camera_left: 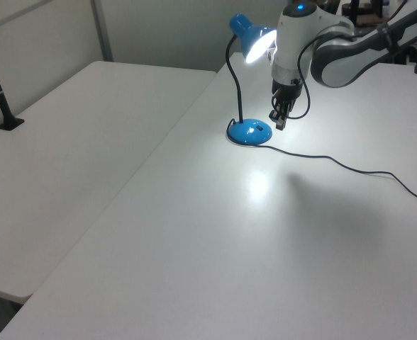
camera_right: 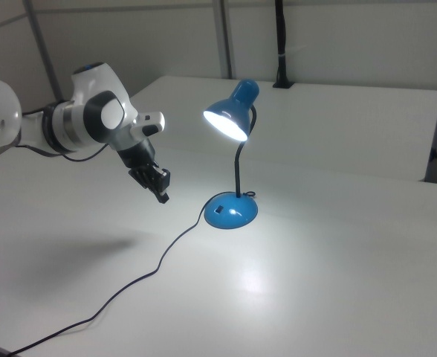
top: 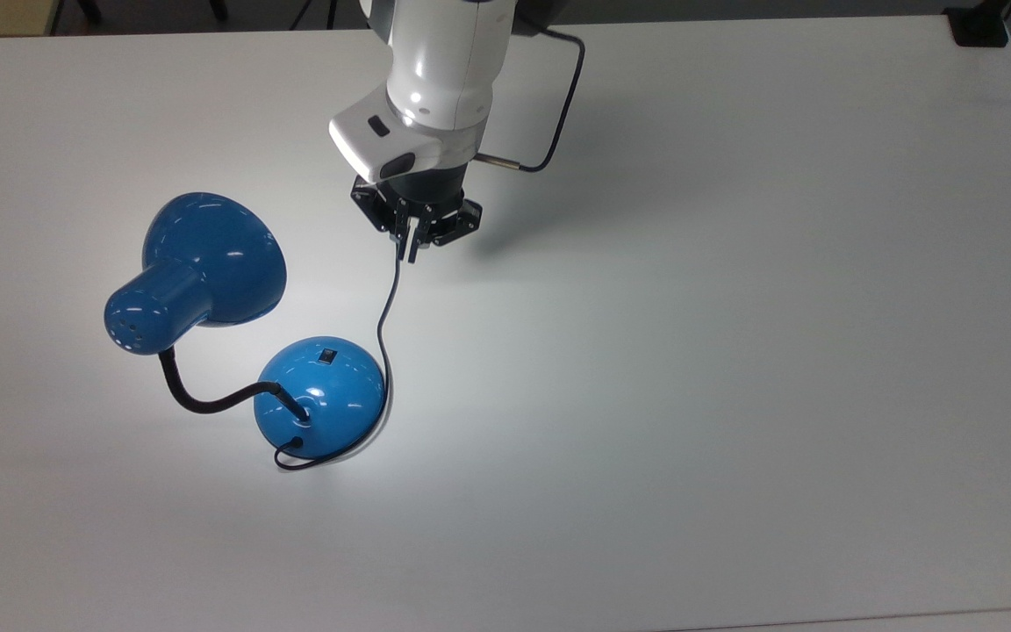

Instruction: Turn on the lamp

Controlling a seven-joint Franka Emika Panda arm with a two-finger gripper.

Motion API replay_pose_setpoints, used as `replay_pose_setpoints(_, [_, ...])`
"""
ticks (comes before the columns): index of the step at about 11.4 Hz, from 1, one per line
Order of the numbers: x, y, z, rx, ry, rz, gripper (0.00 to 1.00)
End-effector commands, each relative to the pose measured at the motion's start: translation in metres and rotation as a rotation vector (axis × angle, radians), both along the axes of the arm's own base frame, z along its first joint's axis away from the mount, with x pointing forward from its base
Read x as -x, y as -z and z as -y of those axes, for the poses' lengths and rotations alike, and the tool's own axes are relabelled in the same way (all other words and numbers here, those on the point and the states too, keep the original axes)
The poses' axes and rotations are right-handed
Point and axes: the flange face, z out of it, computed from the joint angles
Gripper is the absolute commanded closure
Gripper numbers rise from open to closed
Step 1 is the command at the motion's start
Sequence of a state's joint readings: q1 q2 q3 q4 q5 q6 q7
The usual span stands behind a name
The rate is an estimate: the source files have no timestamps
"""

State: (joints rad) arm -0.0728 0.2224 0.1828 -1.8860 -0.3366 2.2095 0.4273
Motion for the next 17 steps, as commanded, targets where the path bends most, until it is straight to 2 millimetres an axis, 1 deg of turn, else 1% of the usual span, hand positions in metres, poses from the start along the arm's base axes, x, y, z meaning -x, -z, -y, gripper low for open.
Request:
replay_pose_setpoints(1, [0.015, -0.052, -0.011, -0.042, -0.018, -0.058, 0.89])
replay_pose_setpoints(2, [0.017, -0.065, -0.009, -0.053, -0.027, -0.083, 0.77])
replay_pose_setpoints(3, [0.019, -0.084, -0.006, -0.060, -0.026, -0.086, 0.67])
replay_pose_setpoints(4, [0.020, -0.097, -0.003, -0.055, -0.029, -0.094, 0.60])
replay_pose_setpoints(5, [0.025, -0.112, 0.000, -0.054, -0.036, -0.094, 0.49])
replay_pose_setpoints(6, [0.031, -0.124, 0.001, -0.062, -0.048, -0.094, 0.34])
replay_pose_setpoints(7, [0.037, -0.134, -0.001, -0.083, -0.061, -0.097, 0.15])
replay_pose_setpoints(8, [0.044, -0.145, -0.002, -0.094, -0.062, -0.095, 0.03])
replay_pose_setpoints(9, [0.049, -0.152, -0.007, -0.101, -0.066, -0.099, 0.01])
replay_pose_setpoints(10, [0.054, -0.156, -0.008, -0.101, -0.063, -0.113, 0.00])
replay_pose_setpoints(11, [0.059, -0.160, -0.004, -0.098, -0.055, -0.132, 0.00])
replay_pose_setpoints(12, [0.061, -0.172, 0.000, -0.094, -0.070, -0.150, 0.00])
replay_pose_setpoints(13, [0.064, -0.176, 0.004, -0.091, -0.102, -0.183, 0.00])
replay_pose_setpoints(14, [0.066, -0.178, 0.010, -0.094, -0.105, -0.198, 0.00])
replay_pose_setpoints(16, [0.061, -0.186, 0.009, -0.098, -0.110, -0.180, 0.00])
replay_pose_setpoints(17, [0.061, -0.186, 0.009, -0.098, -0.109, -0.183, 0.00])
